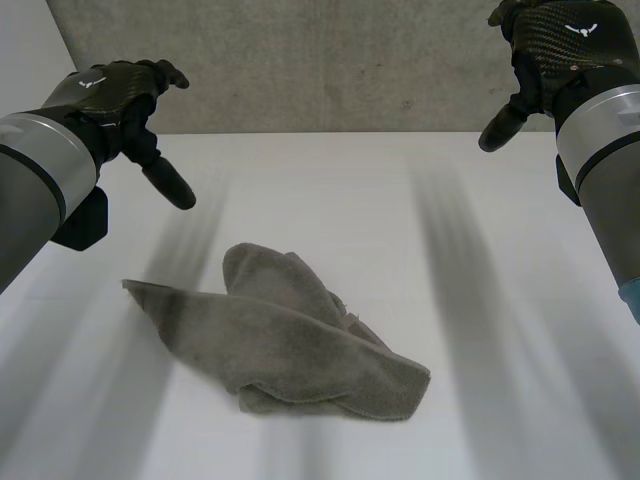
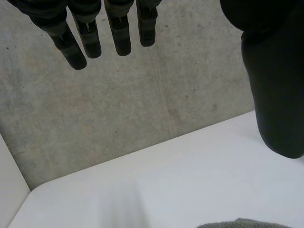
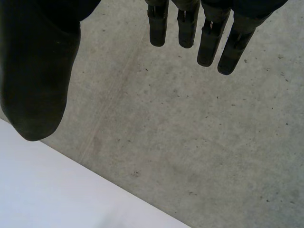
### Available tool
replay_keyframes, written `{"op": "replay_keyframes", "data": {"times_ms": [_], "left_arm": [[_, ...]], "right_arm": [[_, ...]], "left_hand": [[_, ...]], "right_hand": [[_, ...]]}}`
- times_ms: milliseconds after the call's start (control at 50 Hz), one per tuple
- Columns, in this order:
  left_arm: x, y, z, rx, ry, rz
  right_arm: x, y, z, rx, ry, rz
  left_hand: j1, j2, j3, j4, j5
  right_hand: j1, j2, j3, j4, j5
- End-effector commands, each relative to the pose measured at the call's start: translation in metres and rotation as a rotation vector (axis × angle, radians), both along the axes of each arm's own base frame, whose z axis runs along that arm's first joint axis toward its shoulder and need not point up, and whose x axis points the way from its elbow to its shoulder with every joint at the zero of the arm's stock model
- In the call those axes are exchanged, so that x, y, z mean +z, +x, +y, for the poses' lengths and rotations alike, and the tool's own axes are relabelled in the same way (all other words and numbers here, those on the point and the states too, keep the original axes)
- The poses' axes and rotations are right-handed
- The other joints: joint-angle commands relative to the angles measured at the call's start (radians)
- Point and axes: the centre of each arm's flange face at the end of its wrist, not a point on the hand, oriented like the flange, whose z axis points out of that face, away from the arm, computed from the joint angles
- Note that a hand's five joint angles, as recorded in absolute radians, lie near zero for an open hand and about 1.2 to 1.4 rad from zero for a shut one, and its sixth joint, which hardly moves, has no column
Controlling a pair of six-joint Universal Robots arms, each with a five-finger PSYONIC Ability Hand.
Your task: Fold the towel.
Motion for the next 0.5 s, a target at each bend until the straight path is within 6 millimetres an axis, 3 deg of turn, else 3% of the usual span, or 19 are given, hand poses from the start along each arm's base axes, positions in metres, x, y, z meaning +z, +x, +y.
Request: {"op": "replay_keyframes", "data": {"times_ms": [20,140,180,380,500], "left_arm": [[0.002,0.000,0.001,-0.006,-0.015,0.011],[0.005,-0.002,0.000,-0.009,-0.050,0.031],[0.008,-0.002,0.002,-0.012,-0.076,0.043],[0.011,-0.003,0.002,-0.017,-0.103,0.053],[0.008,-0.004,0.002,-0.021,-0.096,0.045]], "right_arm": [[-0.001,0.000,0.000,0.004,0.010,0.007],[-0.008,0.000,-0.001,0.016,0.067,0.029],[-0.020,0.001,-0.006,0.016,0.124,0.054],[-0.023,-0.004,-0.015,-0.007,0.144,0.058],[-0.022,0.002,-0.012,0.044,0.130,0.070]], "left_hand": [[-0.081,-0.079,-0.066,-0.087,-0.213],[-0.081,-0.079,-0.066,-0.087,-0.213],[-0.081,-0.079,-0.066,-0.087,-0.213],[-0.081,-0.079,-0.066,-0.087,-0.213],[-0.034,-0.032,-0.019,-0.041,-0.167]], "right_hand": [[-0.056,-0.081,-0.076,-0.087,-0.058],[-0.056,-0.081,-0.076,-0.087,-0.058],[-0.056,-0.081,-0.076,-0.087,-0.058],[-0.056,-0.081,-0.076,-0.087,-0.058],[-0.056,-0.081,-0.076,-0.087,-0.058]]}}
